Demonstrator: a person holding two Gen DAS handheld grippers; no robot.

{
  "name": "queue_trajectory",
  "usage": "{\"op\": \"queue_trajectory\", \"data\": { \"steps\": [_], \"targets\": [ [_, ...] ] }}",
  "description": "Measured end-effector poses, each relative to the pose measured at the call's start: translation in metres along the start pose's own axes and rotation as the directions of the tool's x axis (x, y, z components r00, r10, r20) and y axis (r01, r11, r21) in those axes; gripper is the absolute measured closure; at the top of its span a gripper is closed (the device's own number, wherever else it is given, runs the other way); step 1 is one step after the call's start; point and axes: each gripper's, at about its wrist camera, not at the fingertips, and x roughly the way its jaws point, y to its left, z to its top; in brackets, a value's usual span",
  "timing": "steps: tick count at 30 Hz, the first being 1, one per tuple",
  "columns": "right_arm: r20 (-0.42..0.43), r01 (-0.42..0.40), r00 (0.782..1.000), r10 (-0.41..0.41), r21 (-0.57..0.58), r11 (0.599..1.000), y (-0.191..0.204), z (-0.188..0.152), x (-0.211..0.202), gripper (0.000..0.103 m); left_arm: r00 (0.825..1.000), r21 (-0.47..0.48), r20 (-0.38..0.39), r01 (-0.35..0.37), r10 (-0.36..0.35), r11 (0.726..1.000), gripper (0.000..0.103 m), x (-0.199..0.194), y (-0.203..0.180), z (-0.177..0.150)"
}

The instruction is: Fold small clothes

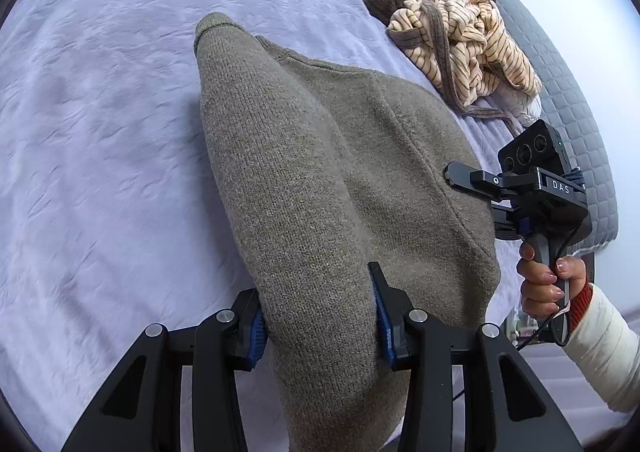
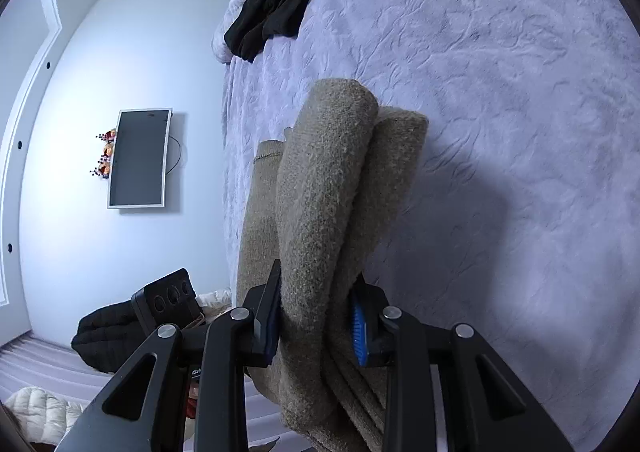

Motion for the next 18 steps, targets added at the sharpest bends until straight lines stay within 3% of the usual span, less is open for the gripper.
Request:
{"op": "queue_trajectory", "data": {
  "steps": [5, 9, 12, 15, 18],
  "targets": [
    [-0.029, 0.013, 0.999, -0.012, 0.019, 1.000, 0.004, -0.022, 0.041, 0.072, 0.998, -0.010, -0.031, -0.054, 0.053, 0.999, 0.058, -0.009, 0.027, -0.028],
    [-0.088, 0.126, 0.989, -0.122, 0.039, 0.991, -0.011, -0.034, 0.079, 0.072, 0.969, 0.013, -0.088, -0.229, 0.229, 0.973, 0.055, 0.004, 0.049, -0.051],
    [-0.083, 0.223, 0.973, -0.216, 0.087, 0.971, -0.024, -0.034, 0.084, 0.068, 0.969, -0.023, -0.084, -0.236, 0.234, 0.971, 0.039, 0.000, 0.058, -0.058],
    [-0.070, 0.303, 0.953, -0.296, 0.128, 0.944, -0.029, -0.035, 0.073, 0.052, 0.963, -0.014, -0.075, -0.261, 0.259, 0.965, 0.038, -0.008, 0.056, -0.060],
    [-0.063, 0.380, 0.925, -0.376, 0.095, 0.920, -0.020, -0.039, 0.060, 0.049, 0.958, -0.016, -0.064, -0.279, 0.278, 0.960, 0.038, -0.011, 0.053, -0.059]
  ]
}}
